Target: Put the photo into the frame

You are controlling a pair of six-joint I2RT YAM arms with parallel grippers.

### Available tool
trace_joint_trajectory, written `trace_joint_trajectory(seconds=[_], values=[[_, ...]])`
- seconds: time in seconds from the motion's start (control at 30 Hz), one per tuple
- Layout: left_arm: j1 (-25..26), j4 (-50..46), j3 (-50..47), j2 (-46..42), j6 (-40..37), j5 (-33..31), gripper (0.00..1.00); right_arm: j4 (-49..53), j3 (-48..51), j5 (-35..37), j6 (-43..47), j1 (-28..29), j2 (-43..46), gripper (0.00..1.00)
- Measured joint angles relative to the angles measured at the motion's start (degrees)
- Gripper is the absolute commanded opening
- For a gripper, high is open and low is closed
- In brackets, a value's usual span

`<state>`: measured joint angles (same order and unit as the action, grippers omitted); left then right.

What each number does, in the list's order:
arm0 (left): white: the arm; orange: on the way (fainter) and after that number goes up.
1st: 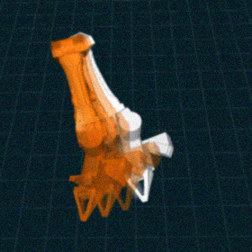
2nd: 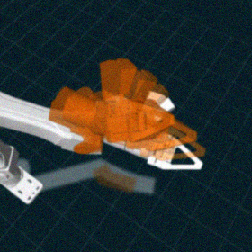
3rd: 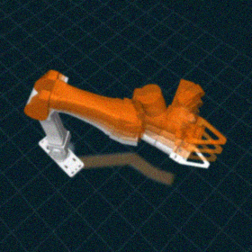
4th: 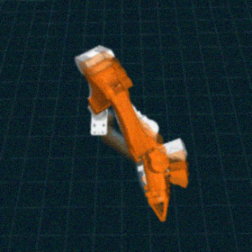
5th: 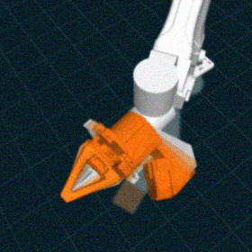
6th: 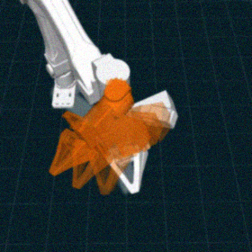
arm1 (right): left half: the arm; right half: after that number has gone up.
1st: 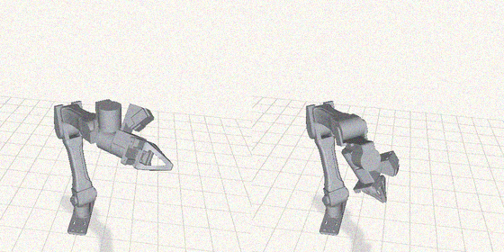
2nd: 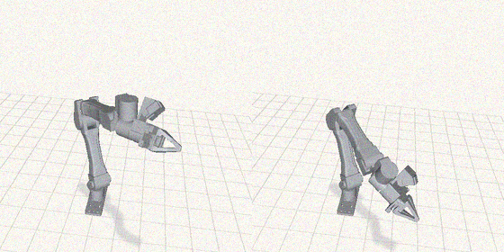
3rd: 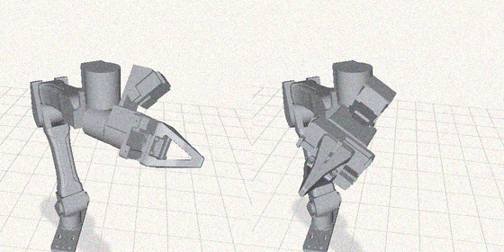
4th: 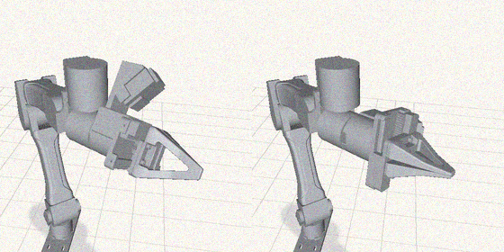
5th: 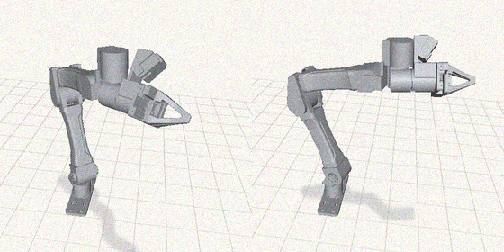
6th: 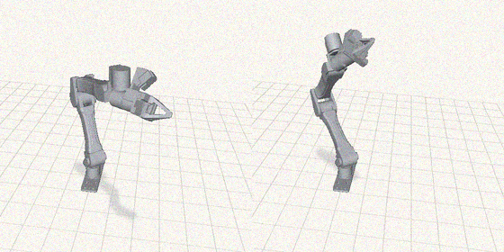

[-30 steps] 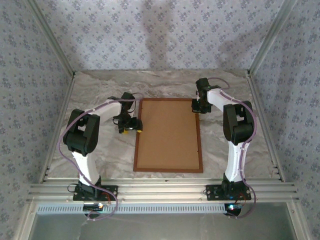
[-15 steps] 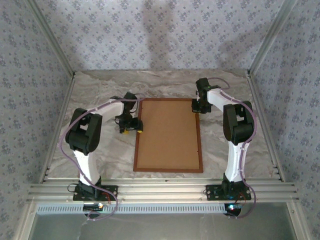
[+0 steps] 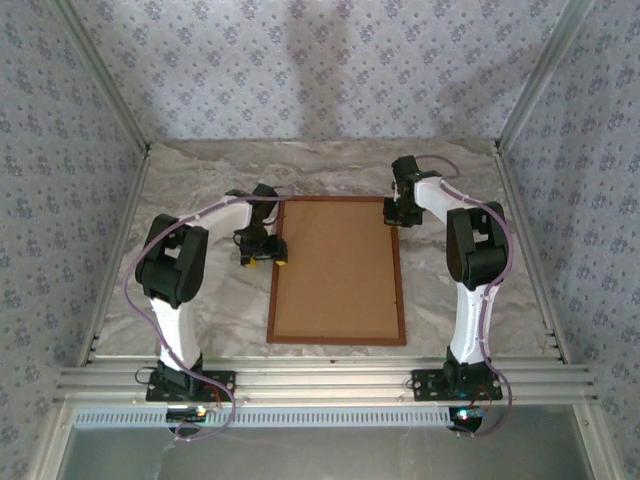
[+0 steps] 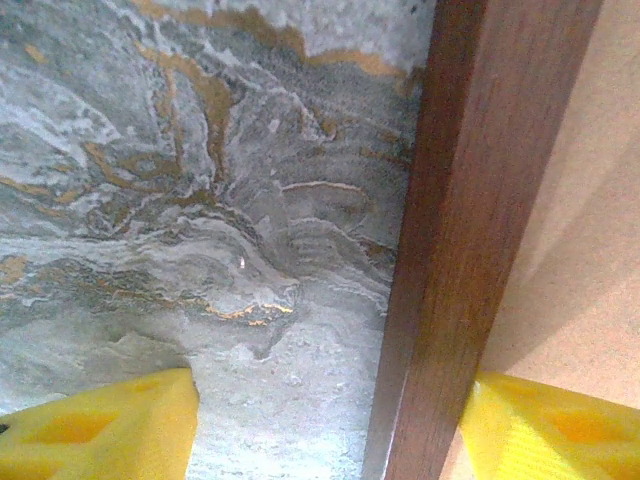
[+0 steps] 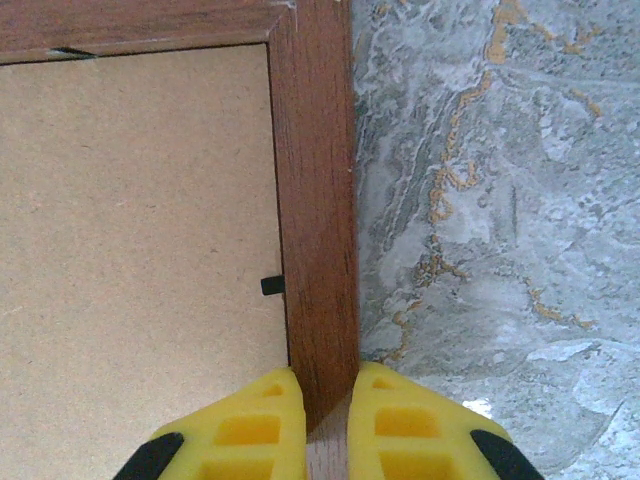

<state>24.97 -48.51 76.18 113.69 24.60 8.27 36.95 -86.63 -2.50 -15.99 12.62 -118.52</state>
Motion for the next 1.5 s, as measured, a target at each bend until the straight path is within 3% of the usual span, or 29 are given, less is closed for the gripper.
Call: trace_joint_trajectory(seconds=[1.5], values=[[4.0, -5.8, 7.4, 2.8, -0.8, -2.8, 0.72, -1.0, 0.0, 2.8, 0.4, -0.7, 0.0, 0.12]])
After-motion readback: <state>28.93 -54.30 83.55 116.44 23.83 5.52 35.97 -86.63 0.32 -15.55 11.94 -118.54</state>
